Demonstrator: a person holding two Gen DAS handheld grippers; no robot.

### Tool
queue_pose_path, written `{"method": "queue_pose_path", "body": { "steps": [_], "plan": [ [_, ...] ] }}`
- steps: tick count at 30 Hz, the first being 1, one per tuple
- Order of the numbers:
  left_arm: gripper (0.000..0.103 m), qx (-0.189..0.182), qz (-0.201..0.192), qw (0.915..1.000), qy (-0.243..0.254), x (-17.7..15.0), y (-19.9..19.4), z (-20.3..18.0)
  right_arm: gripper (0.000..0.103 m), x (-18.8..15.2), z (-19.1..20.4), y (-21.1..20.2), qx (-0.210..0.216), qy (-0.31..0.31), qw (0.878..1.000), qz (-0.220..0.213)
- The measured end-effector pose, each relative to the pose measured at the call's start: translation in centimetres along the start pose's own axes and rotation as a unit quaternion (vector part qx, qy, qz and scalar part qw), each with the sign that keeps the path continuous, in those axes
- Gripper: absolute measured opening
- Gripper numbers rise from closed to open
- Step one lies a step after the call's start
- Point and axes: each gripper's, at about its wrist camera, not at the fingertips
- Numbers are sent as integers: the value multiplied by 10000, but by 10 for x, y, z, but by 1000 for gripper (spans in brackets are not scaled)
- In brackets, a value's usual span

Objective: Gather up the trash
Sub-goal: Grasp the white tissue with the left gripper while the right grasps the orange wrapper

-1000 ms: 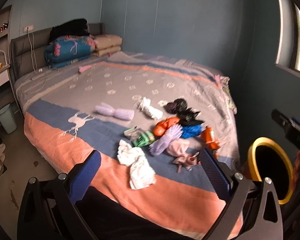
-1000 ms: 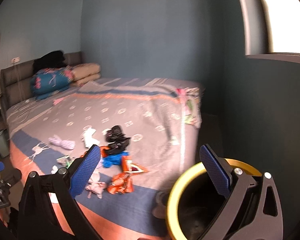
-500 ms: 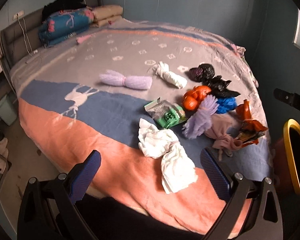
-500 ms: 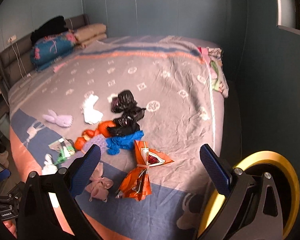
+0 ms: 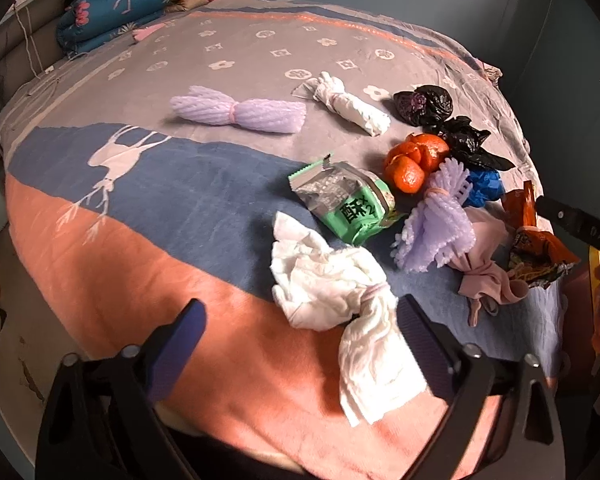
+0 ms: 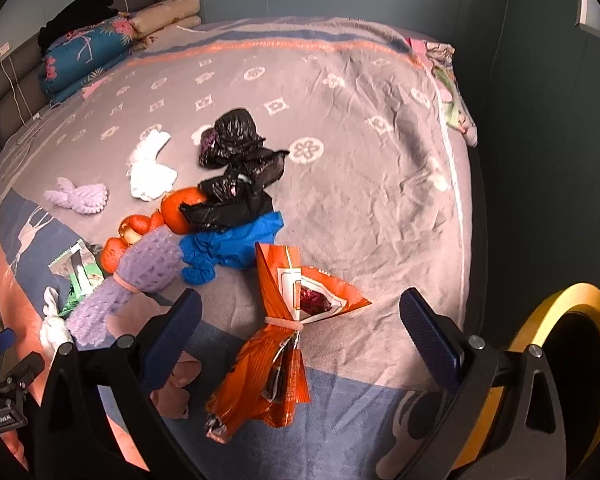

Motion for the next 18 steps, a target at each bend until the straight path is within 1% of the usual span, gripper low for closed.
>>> {"method": "queue_pose_path", "body": {
  "steps": [2,7,9,10,11,12,13,14,15,17,18],
  "plan": [
    [85,-1,38,10000,17,1,5,-2,95,-1,0,6,21,1,10000,77],
    [79,-168,208,9996,6,3,20,-6,95,-3,-2,21,70,93,9996,244],
    [74,-228,241,9994,4,4,23,-8,95,-3,-2,25,65,127,9996,256],
    [68,-263,256,9993,28,5,24,-9,95,-3,-3,27,98,162,9994,283],
    [58,-309,258,9992,53,5,25,-11,94,-2,-5,29,187,231,9991,317],
    [53,-357,246,9990,91,5,25,-14,92,-2,-5,31,233,273,9987,360],
    [45,-407,213,9988,145,4,23,-17,84,-2,-5,32,255,285,9985,401],
    [37,-435,178,9987,198,3,21,-20,78,-2,-4,35,277,285,9981,461],
    [33,-463,129,9984,308,2,19,-24,77,-4,-4,38,302,296,9977,526],
    [23,-451,13,9980,454,-1,15,-30,63,-6,-5,42,355,353,9968,618],
    [21,-446,-32,9978,499,-2,14,-32,59,-6,-5,42,328,358,9970,610]
  ]
}}
Point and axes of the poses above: each gripper's, at about its wrist camera, not at the fingertips, and y roughly the way its jaws point, z to its left, x to its top, and after that the axes turned 14 degrees about x, right-handed
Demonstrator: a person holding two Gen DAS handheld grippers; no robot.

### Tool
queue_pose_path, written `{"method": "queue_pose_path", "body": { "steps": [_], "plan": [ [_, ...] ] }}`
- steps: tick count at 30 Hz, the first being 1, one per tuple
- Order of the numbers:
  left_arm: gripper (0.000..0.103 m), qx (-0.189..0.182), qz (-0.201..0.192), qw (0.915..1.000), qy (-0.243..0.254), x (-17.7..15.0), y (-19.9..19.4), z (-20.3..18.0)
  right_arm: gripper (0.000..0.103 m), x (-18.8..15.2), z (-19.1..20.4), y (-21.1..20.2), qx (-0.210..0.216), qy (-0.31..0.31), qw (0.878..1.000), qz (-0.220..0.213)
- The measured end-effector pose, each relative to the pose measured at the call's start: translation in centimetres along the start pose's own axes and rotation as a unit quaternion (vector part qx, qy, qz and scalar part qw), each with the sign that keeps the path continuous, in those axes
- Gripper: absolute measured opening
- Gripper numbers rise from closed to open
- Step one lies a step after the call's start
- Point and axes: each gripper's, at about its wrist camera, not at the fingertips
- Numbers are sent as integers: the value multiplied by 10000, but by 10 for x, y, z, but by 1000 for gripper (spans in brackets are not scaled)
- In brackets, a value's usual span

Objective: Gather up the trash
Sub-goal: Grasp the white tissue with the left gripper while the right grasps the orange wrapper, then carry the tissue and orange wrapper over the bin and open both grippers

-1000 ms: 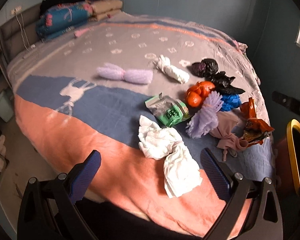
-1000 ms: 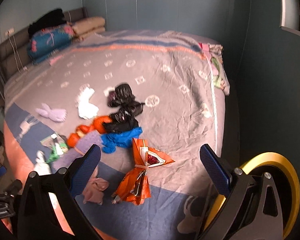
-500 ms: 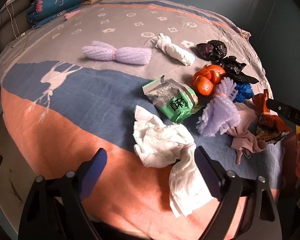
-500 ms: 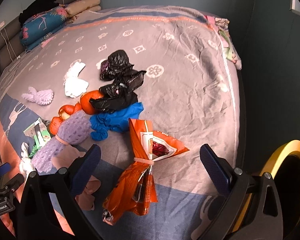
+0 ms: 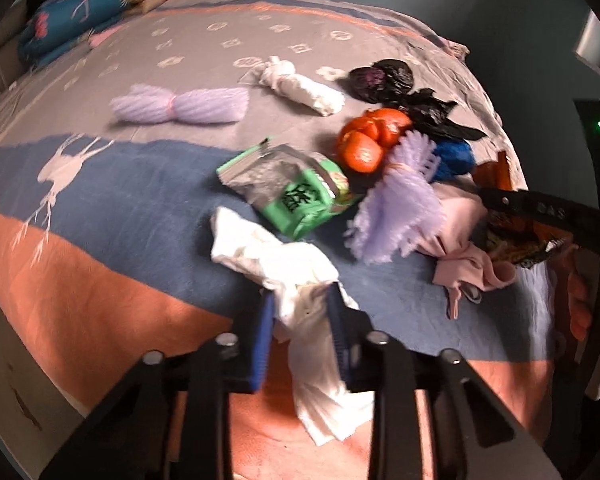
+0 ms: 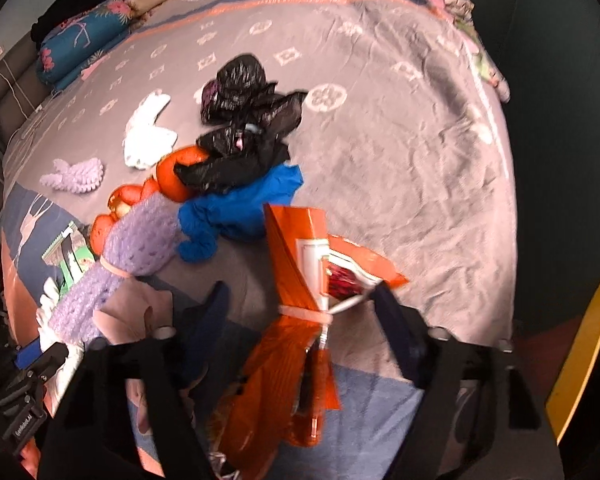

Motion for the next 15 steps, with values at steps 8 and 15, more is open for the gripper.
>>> {"method": "queue_pose_path", "body": {
  "steps": [8,15],
  "plan": [
    [3,-137,-163,9996,-187,-2,-7,8,36,1,-6,-6,247,164,9996,21],
    [3,-349,-336,9982,-342,-2,-25,19,33,3,2,-24,410,30,9990,-163]
  ]
}}
Point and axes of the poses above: each gripper's, at about its wrist camera, not at the fingertips, and y roughly the way its jaws point, z to its left, x to its top, and after that the axes turned 14 degrees about x, right-handed
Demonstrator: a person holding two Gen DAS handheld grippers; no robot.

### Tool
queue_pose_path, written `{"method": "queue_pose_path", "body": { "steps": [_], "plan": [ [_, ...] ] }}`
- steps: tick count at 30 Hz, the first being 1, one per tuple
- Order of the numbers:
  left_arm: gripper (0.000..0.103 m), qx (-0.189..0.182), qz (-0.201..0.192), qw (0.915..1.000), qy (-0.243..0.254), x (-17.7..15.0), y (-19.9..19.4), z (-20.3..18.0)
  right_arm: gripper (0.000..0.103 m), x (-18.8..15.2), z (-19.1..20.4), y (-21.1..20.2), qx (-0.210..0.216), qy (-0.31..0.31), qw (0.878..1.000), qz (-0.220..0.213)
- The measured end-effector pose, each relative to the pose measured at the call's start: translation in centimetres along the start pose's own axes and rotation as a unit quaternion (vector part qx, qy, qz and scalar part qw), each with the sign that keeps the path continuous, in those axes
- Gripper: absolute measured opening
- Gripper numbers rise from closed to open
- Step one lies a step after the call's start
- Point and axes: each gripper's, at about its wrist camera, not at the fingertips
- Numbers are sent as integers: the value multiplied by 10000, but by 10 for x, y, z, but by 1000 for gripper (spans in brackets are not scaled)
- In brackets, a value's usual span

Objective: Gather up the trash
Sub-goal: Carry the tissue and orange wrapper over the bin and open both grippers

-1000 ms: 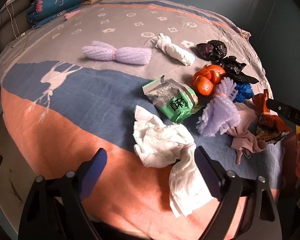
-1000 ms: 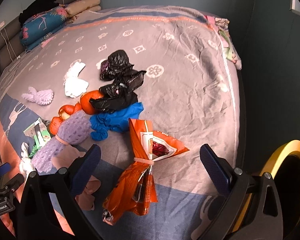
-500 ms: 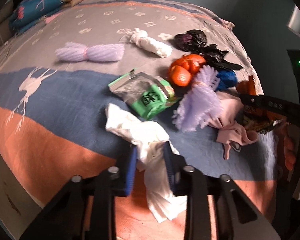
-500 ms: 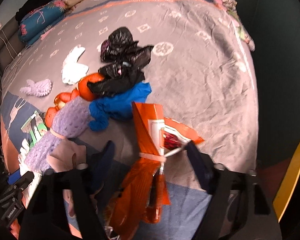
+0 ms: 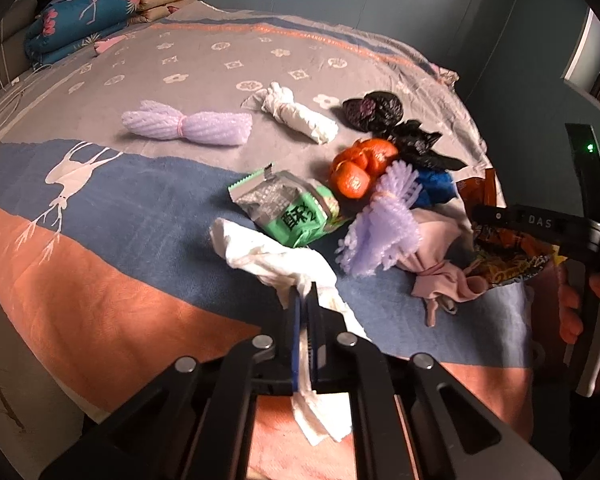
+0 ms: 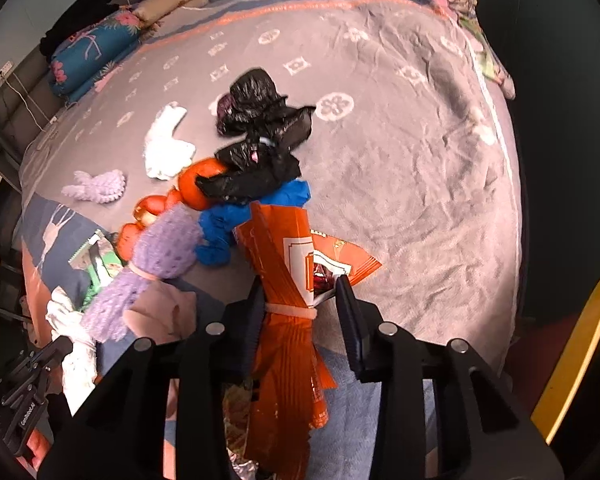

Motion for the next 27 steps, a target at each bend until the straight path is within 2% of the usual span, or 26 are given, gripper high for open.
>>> {"method": "queue_pose_path", "body": {
  "steps": [5,13,17,27],
  "plan": [
    [2,-209,-160,9996,-125,0,-17,6,31,2,6,-20,77,-103,9998,-182],
    [2,-456,-731,9962,-118,3,-60,9,31,-5,14,-62,380,-185,9989,-206],
    [2,-601,-978,9934,-35,6,-84,3,31,-17,14,-90,563,-179,9981,-200],
    [2,-894,-1344,9867,168,10,-131,-25,31,-54,-3,-165,598,-88,9965,-576]
  ]
}}
Point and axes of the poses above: each gripper's, at about its wrist camera, not at the fingertips, and y roughly the way its jaws point, z to its left, x to its top, and after that the axes turned 14 degrees about x, right-handed
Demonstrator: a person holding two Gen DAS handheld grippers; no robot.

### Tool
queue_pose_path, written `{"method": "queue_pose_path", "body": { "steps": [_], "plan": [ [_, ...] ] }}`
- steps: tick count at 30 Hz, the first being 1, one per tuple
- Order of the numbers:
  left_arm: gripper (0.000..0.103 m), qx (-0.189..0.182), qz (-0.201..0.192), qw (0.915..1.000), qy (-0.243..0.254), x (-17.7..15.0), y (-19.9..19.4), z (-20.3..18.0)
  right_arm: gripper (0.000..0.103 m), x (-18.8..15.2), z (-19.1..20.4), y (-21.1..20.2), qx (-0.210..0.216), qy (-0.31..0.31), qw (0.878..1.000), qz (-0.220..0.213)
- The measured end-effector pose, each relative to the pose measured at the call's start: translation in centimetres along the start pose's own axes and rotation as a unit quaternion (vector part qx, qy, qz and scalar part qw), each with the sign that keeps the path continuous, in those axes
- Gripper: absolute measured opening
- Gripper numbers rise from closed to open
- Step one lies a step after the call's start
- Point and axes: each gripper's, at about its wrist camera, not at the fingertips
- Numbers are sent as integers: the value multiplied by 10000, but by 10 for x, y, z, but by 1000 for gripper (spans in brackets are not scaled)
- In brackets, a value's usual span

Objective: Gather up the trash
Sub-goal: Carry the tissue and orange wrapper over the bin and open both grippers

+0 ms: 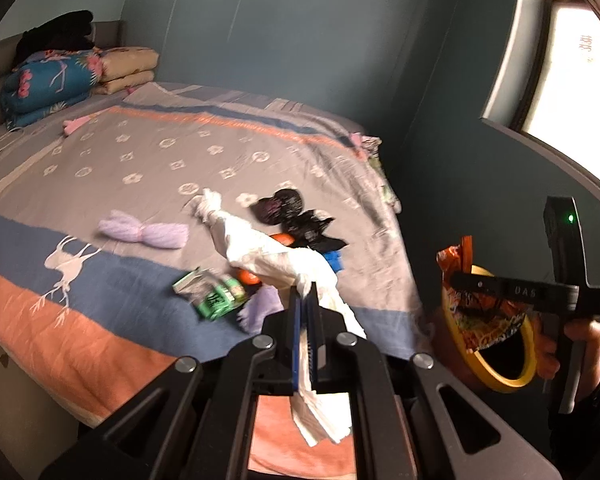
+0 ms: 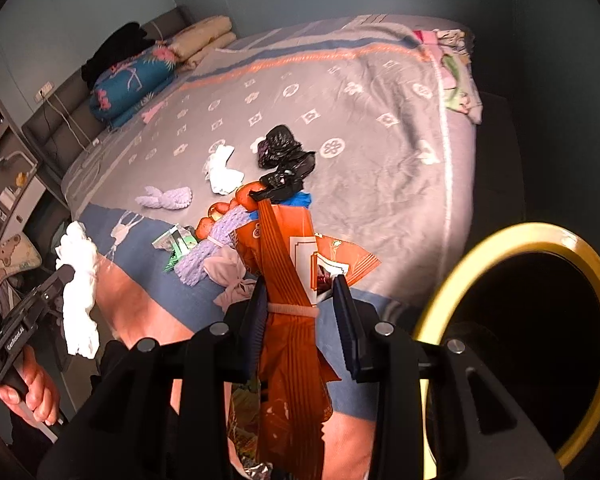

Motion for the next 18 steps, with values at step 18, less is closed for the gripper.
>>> {"method": "queue_pose_path", "body": {
  "steps": [18],
  "plan": [
    [3,-390,-141,9977,536,28,-18,-86,31,-18,-34,-100,-55,223,9948,-988]
  ]
}}
Point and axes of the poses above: each gripper's, at about its wrist camera, not at the fingertips, and y roughly the way its jaws point, z to its left, x to its top, and after that the axes turned 14 degrees about x, right-handed
